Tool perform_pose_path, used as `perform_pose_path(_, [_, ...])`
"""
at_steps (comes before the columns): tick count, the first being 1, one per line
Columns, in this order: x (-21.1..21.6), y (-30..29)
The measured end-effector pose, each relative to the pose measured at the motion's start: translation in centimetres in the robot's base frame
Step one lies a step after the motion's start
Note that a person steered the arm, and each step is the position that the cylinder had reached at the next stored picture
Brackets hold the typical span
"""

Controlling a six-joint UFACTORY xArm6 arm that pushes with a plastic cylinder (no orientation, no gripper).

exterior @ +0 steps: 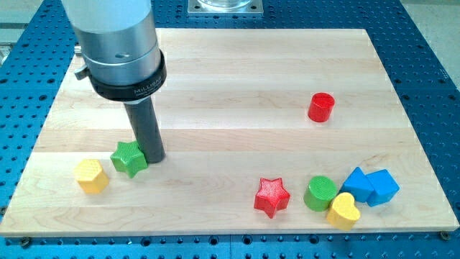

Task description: Move the yellow heart vertically to the green star

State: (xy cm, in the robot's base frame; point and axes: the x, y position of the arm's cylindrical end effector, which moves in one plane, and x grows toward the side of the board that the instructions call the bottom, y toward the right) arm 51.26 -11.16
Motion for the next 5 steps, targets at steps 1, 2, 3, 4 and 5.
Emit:
perform_pose_path(1, [0.0,14.0])
perform_pose_path(2, [-1.2,28.1])
perform_pose_path(3, [-1.7,40.3])
perform_pose_path(4, [4.3,45.5])
perform_pose_path(5, [10.4,40.6])
